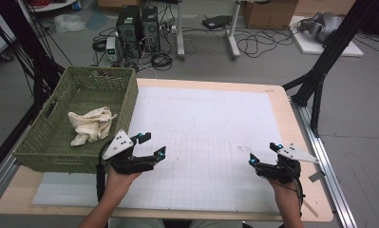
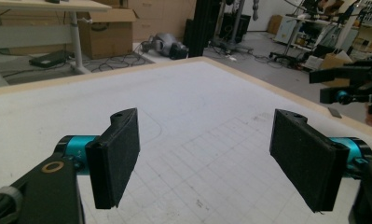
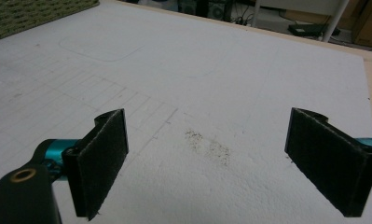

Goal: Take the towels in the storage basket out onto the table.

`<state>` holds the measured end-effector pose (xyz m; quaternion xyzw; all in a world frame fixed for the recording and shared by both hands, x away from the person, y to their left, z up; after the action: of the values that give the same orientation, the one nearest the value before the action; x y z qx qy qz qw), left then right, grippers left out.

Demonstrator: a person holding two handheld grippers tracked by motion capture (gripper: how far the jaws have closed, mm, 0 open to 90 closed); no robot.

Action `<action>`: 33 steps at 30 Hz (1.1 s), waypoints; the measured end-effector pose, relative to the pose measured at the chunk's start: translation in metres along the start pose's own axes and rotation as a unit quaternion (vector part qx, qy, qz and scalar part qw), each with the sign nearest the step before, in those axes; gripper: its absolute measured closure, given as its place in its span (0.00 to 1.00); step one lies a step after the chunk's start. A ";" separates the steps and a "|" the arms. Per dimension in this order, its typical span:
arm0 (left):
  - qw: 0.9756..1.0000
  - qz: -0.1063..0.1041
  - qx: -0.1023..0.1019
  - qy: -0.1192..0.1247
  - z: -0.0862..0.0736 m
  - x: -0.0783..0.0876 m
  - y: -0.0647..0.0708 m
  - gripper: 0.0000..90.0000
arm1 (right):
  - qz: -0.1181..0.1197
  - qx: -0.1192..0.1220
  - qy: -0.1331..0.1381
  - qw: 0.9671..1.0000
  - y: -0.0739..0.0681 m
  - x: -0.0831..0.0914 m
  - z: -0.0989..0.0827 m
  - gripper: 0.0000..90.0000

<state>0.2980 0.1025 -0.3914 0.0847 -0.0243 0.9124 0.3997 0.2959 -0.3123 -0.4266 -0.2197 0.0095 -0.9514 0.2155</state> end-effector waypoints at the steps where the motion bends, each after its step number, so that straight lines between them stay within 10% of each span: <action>1: 1.000 0.000 0.003 0.004 0.005 0.002 -0.001 0.27 | 0.000 0.000 0.000 1.000 0.000 0.000 0.000 0.14; 9: 0.999 -0.007 0.012 0.038 0.050 0.033 -0.022 0.27 | 0.003 -0.006 0.002 1.000 0.002 0.001 0.001 0.14; 19: 0.996 0.078 0.011 0.041 0.087 0.086 -0.106 0.27 | 0.005 0.000 -0.005 1.000 -0.002 -0.003 0.000 0.14; 33: 0.985 0.152 0.035 -0.067 0.057 0.081 -0.191 0.28 | 0.007 0.006 -0.011 1.000 -0.006 -0.005 -0.001 0.14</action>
<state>0.3921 0.2841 -0.3253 0.1554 -0.0314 0.9550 0.2507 0.2971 -0.3046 -0.4291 -0.2288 0.0026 -0.9474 0.2236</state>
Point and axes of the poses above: each handheld gripper's, and its own axes: x roughly backward along the jaws, z roughly out of its top, y roughly to its right, the point moved 4 cm from there along -x, roughly forward along the jaws, and after that the axes turned 7 degrees about -x, right-handed, at the moved point
